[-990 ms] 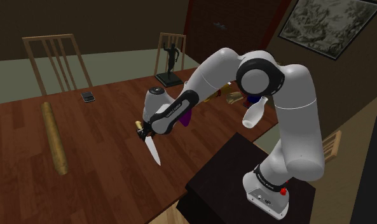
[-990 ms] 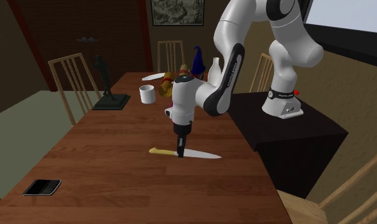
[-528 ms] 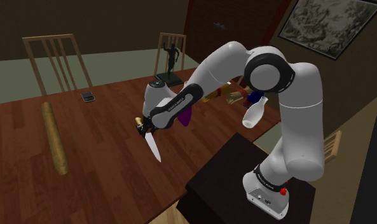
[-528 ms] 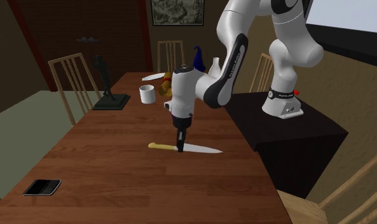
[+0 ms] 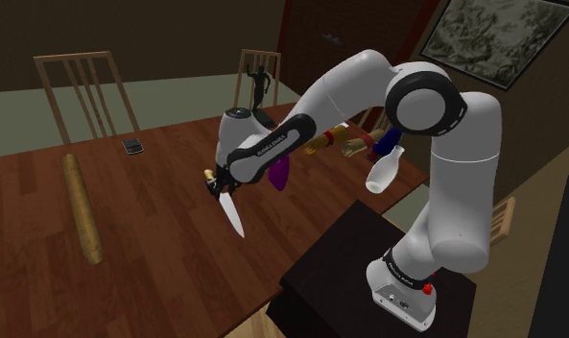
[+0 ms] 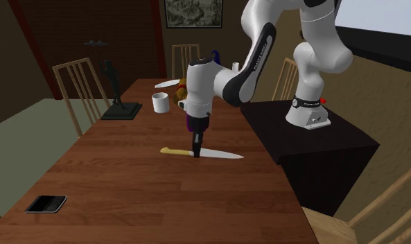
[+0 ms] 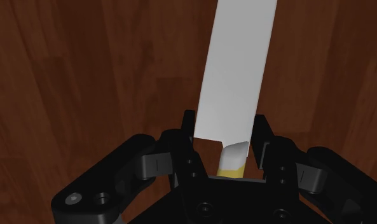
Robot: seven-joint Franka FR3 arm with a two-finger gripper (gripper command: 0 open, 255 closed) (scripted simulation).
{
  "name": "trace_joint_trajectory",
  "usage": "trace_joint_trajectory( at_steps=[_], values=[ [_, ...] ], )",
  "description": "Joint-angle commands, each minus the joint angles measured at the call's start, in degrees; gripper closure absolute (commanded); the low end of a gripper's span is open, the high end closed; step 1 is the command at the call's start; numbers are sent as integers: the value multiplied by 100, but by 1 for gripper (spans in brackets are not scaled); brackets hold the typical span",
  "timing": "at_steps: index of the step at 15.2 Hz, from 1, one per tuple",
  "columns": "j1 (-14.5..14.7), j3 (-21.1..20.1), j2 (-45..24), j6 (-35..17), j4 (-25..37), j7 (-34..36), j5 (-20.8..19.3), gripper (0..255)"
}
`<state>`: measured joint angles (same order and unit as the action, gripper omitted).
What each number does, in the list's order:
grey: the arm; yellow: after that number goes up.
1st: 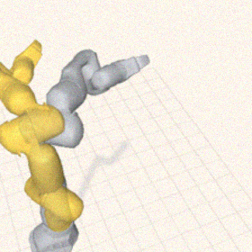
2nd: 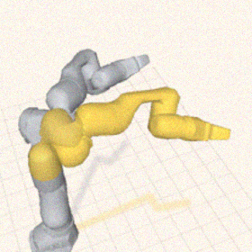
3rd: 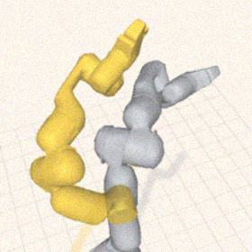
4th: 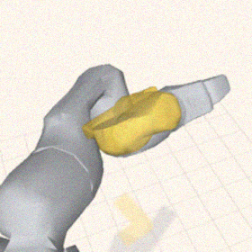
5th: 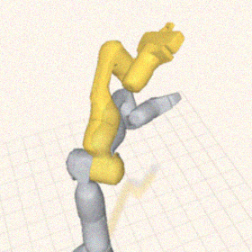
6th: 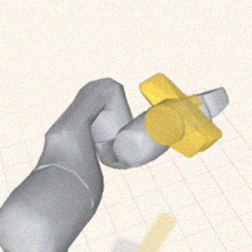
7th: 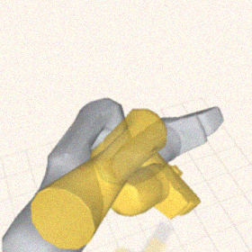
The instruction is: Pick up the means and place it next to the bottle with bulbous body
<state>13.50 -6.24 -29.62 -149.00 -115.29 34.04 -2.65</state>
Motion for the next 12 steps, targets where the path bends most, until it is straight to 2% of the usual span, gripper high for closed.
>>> trace_joint_trajectory(
  at_steps=[1,12],
  values=[
    [-12,-14,120,106,-17,-9,16,255],
    [-64,-80,754,756,2,-57,110,255]
  ],
)
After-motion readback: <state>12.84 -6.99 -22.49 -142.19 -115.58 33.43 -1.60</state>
